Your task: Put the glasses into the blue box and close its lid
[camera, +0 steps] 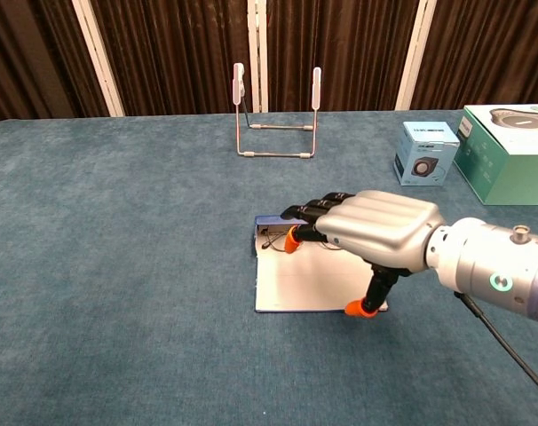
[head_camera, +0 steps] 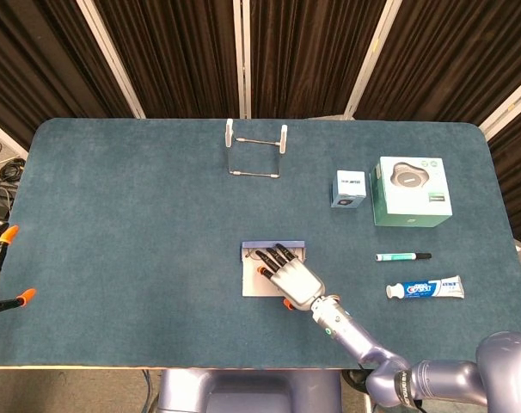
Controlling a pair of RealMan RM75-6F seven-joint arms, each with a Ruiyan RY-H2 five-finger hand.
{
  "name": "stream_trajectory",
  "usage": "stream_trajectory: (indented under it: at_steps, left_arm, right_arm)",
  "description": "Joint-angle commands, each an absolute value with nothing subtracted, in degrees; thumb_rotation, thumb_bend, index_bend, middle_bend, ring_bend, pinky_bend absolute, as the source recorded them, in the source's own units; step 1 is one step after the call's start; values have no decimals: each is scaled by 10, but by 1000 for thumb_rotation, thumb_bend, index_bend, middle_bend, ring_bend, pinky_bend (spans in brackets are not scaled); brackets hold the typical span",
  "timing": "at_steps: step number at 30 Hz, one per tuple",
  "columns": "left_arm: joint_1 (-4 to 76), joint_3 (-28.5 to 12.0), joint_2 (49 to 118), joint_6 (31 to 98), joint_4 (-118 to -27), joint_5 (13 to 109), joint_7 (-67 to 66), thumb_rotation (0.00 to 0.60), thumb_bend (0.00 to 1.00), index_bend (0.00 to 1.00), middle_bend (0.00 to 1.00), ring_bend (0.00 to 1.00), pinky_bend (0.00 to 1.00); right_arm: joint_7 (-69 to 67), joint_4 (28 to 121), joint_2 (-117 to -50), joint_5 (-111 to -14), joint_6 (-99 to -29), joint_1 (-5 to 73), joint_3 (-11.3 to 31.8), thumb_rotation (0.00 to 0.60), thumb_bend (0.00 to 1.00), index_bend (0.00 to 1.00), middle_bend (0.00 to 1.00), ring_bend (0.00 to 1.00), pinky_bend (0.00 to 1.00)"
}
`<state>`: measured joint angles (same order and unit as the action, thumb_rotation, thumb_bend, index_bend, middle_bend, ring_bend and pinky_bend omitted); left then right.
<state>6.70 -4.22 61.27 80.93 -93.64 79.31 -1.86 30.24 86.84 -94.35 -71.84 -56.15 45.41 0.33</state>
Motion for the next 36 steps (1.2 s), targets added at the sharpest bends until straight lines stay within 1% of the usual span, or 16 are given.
stream_trajectory:
  at_steps: [1,12,24,27,32,36]
  left_arm:
    - [68,-43,613,807,-935,791,-19,600,0,0,0,0,0]
    - [70,-45,615,801,-932,784,-21,600,0,0,0,0,0]
    - [71,-45,616,800,-931,782,-22,600,0,0,0,0,0]
    - [71,-45,617,799,-930,781,-23,600,0,0,0,0,0]
    - [72,-45,618,799,-930,781,-25,600,0,0,0,0,0]
    - [72,-44,618,799,-931,781,-26,600,0,0,0,0,0]
  right_arm:
    - [300,856,-953,-722,-557,453,5,600,122,248,0,0,0]
    - [296,807,-981,-731,-544,451,12,600,125,254,0,0,0]
    - [300,782,-991,-744,-537,447,13,600,137,263,0,0,0]
    - [301,777,-993,-746,-533,445,10,600,179,289,0,0,0]
    - [297,776,-992,-756,-537,441,10,600,357,335,0,0,0]
    - [288,778,-988,-765,-542,438,13,600,426,365,0,0,0]
